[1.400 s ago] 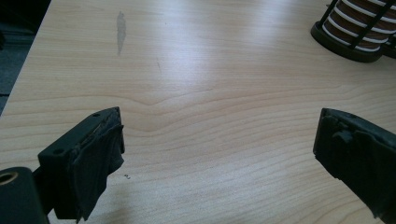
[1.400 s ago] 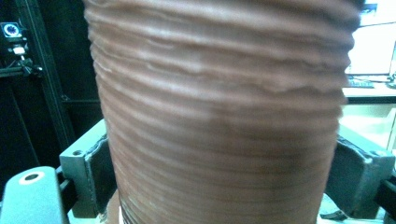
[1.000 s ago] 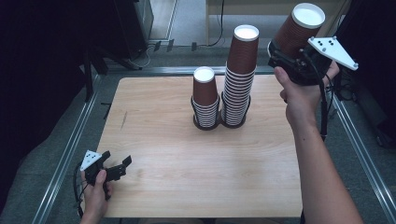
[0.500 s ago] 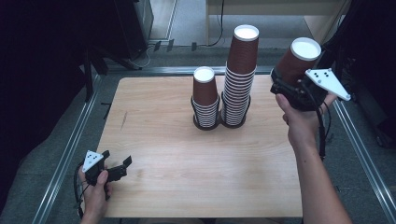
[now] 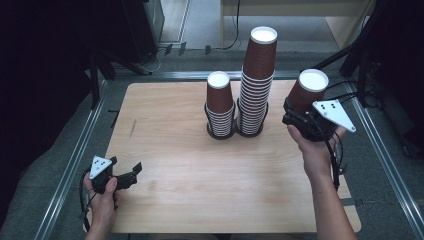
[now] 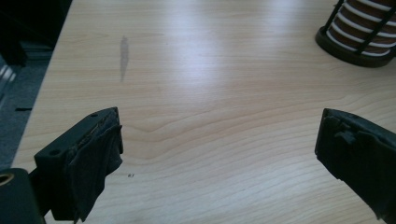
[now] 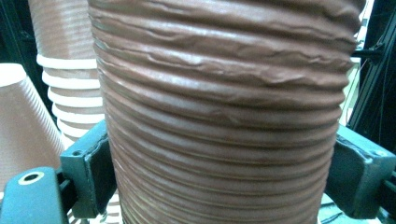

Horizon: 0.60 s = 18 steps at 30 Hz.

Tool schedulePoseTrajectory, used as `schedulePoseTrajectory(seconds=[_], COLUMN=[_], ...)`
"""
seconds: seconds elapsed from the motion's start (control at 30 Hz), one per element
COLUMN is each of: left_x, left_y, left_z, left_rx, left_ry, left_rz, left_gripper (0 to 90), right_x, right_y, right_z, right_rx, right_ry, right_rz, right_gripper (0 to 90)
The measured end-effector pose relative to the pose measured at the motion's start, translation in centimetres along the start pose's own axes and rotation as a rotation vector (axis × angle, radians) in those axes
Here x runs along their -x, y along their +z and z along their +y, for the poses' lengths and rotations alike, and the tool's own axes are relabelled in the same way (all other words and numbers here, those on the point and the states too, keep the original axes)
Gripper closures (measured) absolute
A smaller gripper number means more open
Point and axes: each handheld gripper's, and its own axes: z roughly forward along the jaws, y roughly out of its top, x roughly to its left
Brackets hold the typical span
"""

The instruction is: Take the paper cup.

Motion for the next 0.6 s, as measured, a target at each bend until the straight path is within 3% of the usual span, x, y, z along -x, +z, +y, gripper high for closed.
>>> schedulePoseTrajectory(seconds=[0.27, 0.6], left_x=[2.4, 6.5], left_y=[0.9, 2.9], left_z=[1.9, 4.0], left_rx=[-0.006, 0.012], left_ry=[0.044, 0.081], left_rz=[-0.049, -0.107], left_gripper=[0.9, 0.9], right_x=[-0.2, -0.3], right_y=[-0.7, -1.1], right_z=[-2.5, -5.7], right_rx=[-0.028, -0.062], right_ry=[-0.035, -0.031], right_rz=[-0.001, 0.005], right_gripper=[11.4, 11.3])
